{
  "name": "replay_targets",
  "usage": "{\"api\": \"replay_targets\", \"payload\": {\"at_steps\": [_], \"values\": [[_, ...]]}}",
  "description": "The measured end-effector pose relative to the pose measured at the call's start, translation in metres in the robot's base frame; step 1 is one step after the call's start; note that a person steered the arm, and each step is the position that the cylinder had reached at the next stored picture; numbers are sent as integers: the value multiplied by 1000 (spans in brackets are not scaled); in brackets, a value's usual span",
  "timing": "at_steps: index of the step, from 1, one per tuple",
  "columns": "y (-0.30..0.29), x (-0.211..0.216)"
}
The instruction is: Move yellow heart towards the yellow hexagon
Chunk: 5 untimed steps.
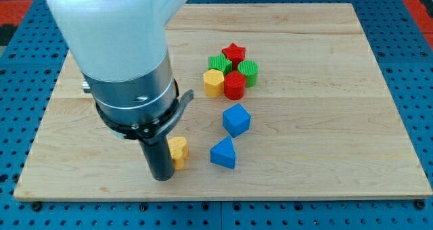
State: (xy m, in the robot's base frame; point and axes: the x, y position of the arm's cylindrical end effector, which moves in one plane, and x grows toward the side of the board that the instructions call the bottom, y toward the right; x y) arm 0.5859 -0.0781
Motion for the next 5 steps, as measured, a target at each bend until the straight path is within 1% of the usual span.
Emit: {"api": "replay_targets", "payload": {"at_steps": [4,5], "values": [[9,-1],[19,-1]]}}
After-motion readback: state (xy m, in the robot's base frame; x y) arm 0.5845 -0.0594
